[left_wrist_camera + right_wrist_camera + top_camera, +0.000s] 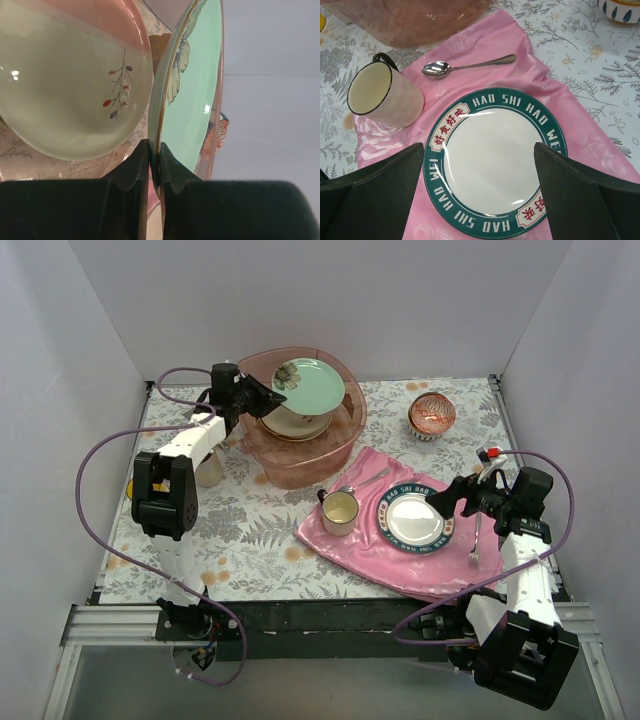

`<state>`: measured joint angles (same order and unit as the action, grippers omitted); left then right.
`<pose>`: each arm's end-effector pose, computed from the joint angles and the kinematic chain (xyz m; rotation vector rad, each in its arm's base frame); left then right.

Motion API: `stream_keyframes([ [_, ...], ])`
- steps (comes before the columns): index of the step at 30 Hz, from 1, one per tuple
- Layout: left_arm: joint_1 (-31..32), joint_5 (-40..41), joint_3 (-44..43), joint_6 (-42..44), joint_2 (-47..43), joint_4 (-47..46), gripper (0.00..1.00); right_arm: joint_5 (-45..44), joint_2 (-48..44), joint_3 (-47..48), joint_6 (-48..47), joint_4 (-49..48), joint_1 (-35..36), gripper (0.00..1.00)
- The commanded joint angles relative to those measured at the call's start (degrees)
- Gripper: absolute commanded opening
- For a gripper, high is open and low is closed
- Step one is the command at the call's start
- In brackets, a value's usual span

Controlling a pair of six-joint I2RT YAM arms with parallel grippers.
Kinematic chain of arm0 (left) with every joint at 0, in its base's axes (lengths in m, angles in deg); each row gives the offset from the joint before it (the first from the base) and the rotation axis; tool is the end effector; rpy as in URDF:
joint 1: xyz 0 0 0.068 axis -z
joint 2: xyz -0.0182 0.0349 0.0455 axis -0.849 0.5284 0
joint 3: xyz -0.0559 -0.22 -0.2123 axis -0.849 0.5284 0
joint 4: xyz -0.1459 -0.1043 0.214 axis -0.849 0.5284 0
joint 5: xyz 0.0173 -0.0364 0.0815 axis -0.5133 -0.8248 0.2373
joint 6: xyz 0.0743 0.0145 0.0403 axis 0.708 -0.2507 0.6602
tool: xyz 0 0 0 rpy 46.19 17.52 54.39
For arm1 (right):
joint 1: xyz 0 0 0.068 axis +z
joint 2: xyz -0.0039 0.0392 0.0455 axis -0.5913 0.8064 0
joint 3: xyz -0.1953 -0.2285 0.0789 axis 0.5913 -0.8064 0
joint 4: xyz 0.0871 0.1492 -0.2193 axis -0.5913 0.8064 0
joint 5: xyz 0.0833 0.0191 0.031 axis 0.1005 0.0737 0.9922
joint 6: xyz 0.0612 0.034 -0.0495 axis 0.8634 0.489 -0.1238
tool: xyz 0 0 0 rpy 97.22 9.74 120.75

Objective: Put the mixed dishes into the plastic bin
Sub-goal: Place the plate in the plastic bin.

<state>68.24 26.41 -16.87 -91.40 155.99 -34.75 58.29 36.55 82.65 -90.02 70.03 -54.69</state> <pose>0.5112 -0.1187 0.2739 -1.4437 1.9184 -1.4098 0.2118 -0.0080 0.2509 -0.3569 1.9153 0.6312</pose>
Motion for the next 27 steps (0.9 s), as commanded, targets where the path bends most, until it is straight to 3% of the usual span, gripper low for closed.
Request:
stream_keyframes([
  [1,-0.3,-0.2,-5.0,0.1,-1.6,-4.3,0.00,1.6,-0.9,2.8,-0.4,-0.2,-0.5,0.99],
  [27,-0.3,4.3,-15.2,3.6,6.8,5.0,0.00,1.1,-0.4,3.0,-0.7,-0.1,-0.6,0.99],
])
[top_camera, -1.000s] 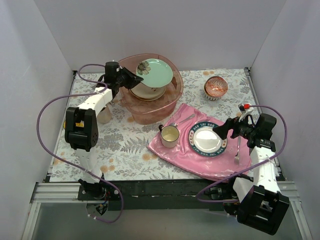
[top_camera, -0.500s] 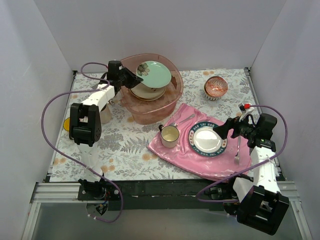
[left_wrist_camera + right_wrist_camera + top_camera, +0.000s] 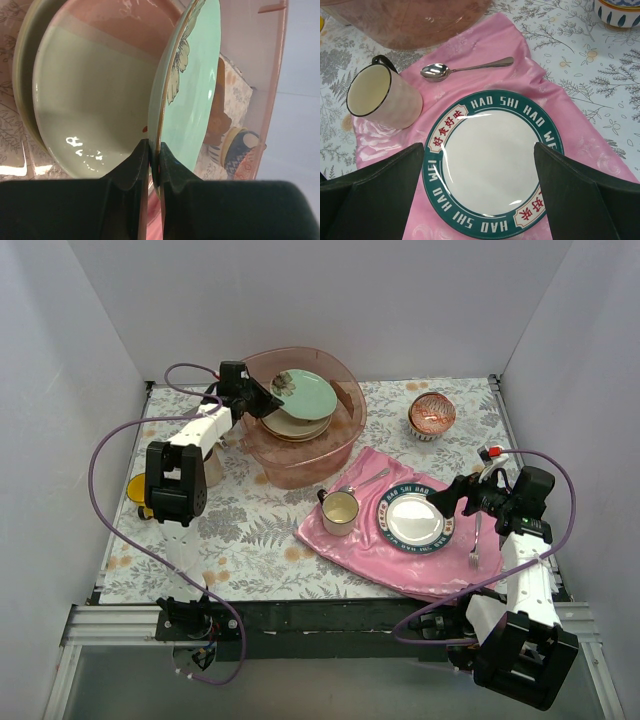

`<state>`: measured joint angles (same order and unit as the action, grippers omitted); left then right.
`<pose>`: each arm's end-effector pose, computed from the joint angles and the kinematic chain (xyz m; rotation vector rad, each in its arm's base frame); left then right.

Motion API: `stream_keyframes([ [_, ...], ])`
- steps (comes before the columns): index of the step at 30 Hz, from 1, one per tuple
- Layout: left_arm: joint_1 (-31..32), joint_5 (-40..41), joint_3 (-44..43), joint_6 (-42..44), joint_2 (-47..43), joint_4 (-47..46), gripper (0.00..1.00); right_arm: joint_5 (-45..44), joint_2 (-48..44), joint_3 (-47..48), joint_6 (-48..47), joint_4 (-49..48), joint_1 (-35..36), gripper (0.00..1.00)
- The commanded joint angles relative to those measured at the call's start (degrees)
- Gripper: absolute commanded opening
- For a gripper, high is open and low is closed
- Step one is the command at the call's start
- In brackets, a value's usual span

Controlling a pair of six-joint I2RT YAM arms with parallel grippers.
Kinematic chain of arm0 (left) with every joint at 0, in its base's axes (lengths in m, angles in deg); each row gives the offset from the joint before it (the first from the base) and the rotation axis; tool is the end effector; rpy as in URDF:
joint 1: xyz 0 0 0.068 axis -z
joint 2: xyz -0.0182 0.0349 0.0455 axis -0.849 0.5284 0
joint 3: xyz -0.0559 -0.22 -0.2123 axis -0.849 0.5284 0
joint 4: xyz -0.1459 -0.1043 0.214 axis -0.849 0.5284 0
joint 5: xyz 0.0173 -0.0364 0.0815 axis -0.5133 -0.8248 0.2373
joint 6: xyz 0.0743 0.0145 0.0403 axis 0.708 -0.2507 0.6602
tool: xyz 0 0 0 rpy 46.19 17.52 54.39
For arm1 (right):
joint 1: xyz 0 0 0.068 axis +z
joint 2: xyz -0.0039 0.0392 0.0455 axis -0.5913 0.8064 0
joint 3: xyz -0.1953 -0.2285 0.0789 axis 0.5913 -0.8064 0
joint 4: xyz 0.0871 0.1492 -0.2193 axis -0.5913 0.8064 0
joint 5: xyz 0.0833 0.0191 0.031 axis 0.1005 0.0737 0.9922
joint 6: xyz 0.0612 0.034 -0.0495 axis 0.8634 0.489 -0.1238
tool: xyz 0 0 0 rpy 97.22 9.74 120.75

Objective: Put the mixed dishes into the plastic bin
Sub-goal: Place the plate in the plastic bin.

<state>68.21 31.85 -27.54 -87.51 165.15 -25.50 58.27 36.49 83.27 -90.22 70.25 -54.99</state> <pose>0.5482 -0.1180 0.2417 -1.5099 1.9771 -1.2005 0.2124 -0.0094 0.2547 -0.3584 1.9085 0.6205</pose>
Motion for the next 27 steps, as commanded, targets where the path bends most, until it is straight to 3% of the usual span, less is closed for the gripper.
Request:
stream_keyframes([
  [1,-0.3,-1.1,-4.7,-0.3,-2.0,-4.1,0.00,1.1,-0.3,2.4,-0.5,-0.3,-0.3,0.99],
  [15,-0.3,-0.1,-7.1,0.4,0.4,-1.4,0.01,0.9,-0.3,2.5,-0.6,-0.2,-0.4,0.99],
  [27,-0.3,1.1,-9.1,2.0,1.8,2.2,0.29,0.8,-0.4,2.6,-0.7,-0.1,-0.7,0.99],
])
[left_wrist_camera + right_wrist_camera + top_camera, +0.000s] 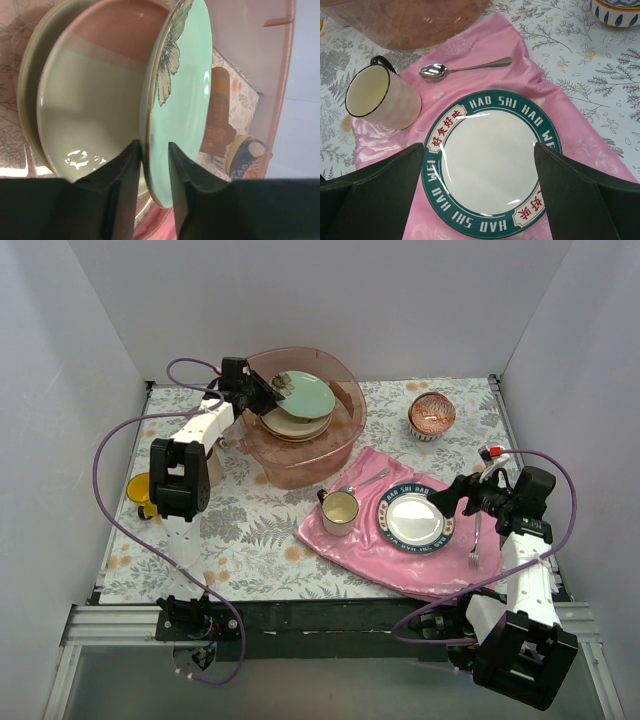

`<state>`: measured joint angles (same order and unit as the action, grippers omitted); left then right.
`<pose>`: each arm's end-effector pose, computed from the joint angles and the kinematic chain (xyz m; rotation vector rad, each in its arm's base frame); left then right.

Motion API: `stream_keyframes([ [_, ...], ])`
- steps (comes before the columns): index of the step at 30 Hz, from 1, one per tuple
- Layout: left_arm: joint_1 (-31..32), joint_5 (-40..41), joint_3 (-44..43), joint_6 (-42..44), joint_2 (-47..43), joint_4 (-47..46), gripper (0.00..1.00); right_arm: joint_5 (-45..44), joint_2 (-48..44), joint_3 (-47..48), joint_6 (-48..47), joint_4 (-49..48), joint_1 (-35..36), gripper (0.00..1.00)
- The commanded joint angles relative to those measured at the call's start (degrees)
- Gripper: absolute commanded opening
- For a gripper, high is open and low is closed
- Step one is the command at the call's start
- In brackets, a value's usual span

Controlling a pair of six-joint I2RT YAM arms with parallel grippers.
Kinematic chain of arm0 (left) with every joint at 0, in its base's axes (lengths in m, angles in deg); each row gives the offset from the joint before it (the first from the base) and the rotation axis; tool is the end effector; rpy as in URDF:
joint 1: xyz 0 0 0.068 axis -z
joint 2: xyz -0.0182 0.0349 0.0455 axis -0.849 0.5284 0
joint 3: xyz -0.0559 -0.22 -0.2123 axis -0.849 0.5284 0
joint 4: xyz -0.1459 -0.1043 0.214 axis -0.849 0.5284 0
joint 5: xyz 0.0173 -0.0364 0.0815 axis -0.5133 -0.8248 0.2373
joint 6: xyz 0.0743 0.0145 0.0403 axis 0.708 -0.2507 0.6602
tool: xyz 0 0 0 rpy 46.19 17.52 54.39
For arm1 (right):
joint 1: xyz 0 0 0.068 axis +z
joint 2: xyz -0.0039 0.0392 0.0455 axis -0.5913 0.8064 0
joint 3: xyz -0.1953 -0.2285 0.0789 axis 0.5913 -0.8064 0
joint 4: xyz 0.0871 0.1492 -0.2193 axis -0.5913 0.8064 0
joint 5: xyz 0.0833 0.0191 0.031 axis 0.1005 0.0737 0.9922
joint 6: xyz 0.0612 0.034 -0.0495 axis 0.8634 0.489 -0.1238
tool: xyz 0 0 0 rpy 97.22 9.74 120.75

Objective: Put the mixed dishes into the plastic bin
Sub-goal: Place the plate in the plastic bin.

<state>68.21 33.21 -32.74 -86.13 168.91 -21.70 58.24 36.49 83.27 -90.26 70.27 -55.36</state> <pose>0.5628 -0.1189 0.2326 -1.5204 2.0022 -1.1382 0.2123 -0.0108 0.2546 -0.3523 1.9092 0.6154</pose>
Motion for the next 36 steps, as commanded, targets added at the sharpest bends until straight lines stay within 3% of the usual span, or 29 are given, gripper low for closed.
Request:
stream_keyframes([
  [1,-0.3,-0.3,-4.0,0.7,-1.8,-1.4,0.31,0.8,-0.4,2.7,-0.6,-0.1,-0.4,0.99],
  [16,-0.4,1.1,-5.0,3.5,-0.3,2.9,0.55,0.5,-0.5,2.7,-0.7,0.0,-0.7,0.99],
  [36,-0.4,4.9,-7.9,8.1,1.9,9.5,0.57,0.2,-0.6,2.8,-0.8,0.1,-0.9,0.99],
])
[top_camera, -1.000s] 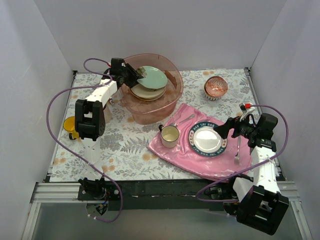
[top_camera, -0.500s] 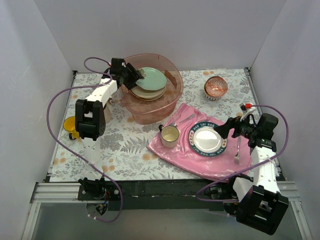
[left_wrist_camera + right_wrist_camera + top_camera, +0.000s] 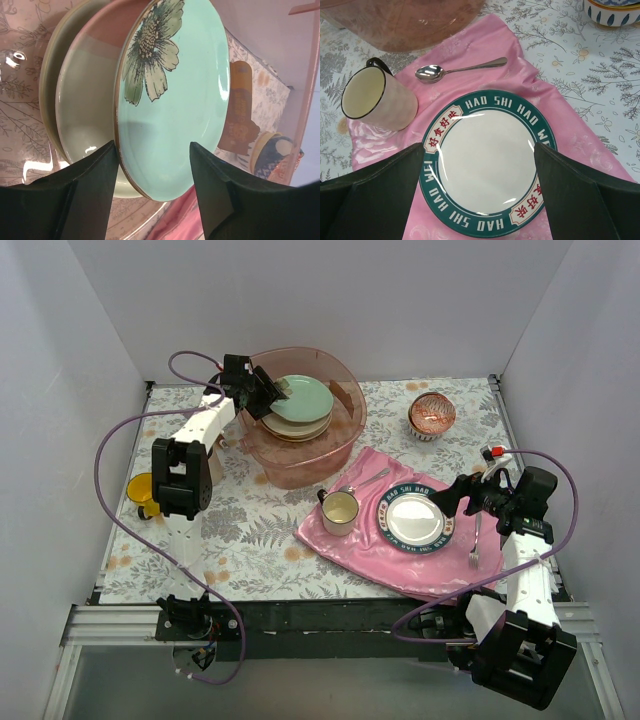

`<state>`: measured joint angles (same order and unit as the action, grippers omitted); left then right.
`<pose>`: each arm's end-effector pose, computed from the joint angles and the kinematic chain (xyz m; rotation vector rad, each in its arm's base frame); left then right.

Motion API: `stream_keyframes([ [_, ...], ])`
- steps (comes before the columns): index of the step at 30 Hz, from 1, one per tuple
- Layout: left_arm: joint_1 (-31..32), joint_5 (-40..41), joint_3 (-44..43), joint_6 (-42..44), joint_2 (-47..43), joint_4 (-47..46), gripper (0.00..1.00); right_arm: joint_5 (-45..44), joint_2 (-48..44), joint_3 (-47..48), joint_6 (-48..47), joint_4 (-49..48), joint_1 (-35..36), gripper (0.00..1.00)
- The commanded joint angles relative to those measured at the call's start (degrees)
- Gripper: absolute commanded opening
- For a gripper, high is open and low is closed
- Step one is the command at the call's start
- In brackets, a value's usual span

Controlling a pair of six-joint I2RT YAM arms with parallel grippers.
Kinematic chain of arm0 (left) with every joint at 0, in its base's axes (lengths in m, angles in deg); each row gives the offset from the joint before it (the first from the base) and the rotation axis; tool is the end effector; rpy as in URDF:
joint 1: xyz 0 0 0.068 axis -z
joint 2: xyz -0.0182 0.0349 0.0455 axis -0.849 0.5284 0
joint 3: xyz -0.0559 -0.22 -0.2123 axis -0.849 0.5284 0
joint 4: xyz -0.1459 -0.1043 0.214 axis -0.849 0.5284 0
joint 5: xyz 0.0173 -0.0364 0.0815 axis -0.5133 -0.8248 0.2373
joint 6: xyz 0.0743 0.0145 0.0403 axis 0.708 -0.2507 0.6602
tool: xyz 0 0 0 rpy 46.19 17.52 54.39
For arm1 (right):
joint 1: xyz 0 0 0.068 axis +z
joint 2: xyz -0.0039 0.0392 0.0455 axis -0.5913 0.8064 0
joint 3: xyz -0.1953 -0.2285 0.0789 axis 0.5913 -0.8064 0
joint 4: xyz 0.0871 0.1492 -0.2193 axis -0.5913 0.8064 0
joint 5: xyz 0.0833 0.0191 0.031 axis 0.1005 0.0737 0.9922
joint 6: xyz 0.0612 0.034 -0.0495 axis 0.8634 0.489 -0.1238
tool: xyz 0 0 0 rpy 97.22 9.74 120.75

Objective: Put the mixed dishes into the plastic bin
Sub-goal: Place the plate in the plastic bin.

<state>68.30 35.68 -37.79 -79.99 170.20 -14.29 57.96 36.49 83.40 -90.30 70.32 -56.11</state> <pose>0.5652 -0.1170 0.2387 -1.4509 2.0779 -1.0085 0.2125 -0.0139 0.2553 -0.3380 1.9108 0.6008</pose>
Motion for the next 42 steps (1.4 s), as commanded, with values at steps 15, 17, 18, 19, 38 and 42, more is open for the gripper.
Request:
stream_keyframes([
  [15,-0.4,6.8,-5.1,6.6,1.7,7.2,0.58,0.0,-0.5,2.7,-0.8,0.0,-0.5,0.99],
  [17,-0.4,7.5,-5.5,7.3,1.8,7.6,0.57,-0.1,-0.5,2.8,-0.9,0.0,-0.5,0.99],
  [18,-0.4,7.7,-5.5,7.5,1.8,8.0,0.58,-0.1,-0.5,2.7,-0.9,0.1,-0.4,0.99],
  [19,-0.4,7.9,-5.5,7.9,1.6,8.1,0.58,-0.1,-0.5,2.7,-0.9,0.1,-0.4,0.99],
  [38,-0.4,5.1,3.2,15.1,-13.1,1.2,0.58,-2.2,-0.4,2.8,-2.8,0.6,-1.4,0.99],
  [42,-0.4,5.4,9.8,16.9,-21.4,-3.4,0.64,-2.4,-0.9,2.7,-3.6,0.8,-2.1,0.99],
])
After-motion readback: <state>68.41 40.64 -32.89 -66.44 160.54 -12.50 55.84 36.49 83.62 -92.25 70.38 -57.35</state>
